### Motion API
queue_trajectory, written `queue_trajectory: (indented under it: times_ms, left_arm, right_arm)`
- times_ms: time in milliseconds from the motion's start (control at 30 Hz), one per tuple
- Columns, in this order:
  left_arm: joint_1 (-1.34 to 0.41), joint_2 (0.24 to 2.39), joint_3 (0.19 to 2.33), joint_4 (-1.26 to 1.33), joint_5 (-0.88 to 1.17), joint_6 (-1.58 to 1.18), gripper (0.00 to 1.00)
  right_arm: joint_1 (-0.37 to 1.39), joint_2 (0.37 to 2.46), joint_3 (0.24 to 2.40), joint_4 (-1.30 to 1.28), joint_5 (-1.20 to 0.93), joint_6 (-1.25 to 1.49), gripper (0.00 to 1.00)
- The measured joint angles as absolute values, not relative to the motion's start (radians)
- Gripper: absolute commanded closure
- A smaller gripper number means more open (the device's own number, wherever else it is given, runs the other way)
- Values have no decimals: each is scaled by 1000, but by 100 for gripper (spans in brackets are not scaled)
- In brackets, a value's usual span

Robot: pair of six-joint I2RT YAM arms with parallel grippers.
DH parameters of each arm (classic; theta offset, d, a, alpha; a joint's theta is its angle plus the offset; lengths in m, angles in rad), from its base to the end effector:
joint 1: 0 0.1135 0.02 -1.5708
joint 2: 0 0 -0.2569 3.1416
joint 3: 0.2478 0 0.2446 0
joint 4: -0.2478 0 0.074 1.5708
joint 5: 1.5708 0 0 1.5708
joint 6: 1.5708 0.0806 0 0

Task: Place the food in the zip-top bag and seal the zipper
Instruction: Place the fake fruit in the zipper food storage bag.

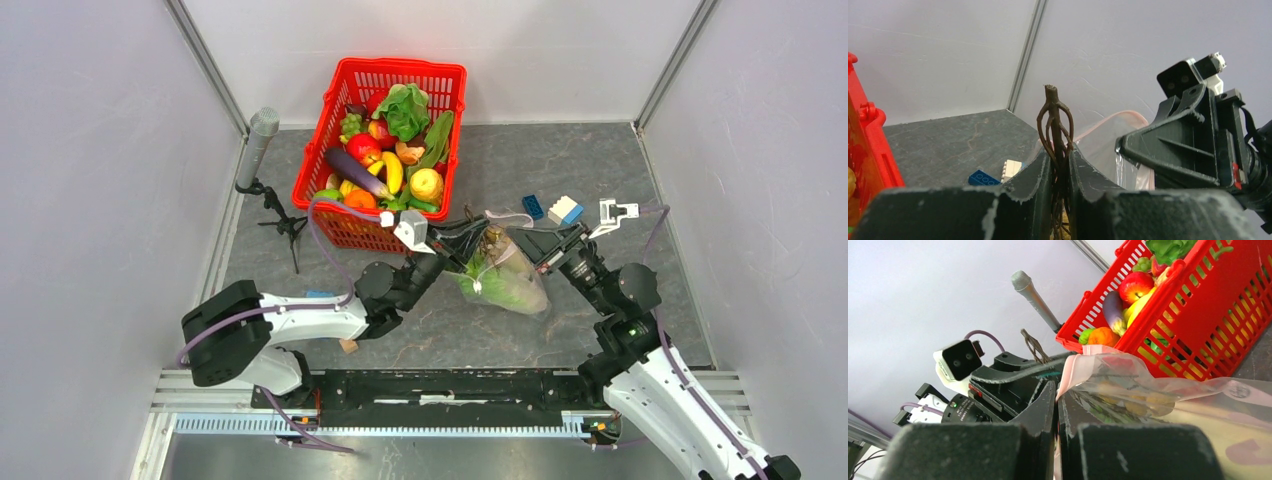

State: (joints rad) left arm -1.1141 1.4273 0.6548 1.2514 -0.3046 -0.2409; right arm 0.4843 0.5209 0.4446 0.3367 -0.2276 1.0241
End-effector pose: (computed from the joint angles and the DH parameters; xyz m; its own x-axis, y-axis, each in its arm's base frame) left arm 0.1667 -0.2845 0.3148 0.0211 -0.5590 -0.8289 0.7660 0.5419 -0.3459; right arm 0.1558 0.1025 0.3224 -0.4338 0.7121 -0.5520 -0.5308 0.2930 0.7953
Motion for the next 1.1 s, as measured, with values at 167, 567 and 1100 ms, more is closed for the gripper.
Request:
queue_trajectory:
  times_ms: [167, 567, 1100]
  left_arm:
    - [-1150, 1429, 650, 1253, -332, -196, 96]
    - [-1164, 1480, 743, 1198, -323, -171, 38]
    - [-1155, 1150, 727, 732, -296, -100, 16]
  right_arm:
    - [484, 525, 458, 336, -241, 1025, 94]
    - [484, 521, 458, 387, -258, 1045, 94]
    - [484, 521, 458, 388, -253, 1047, 94]
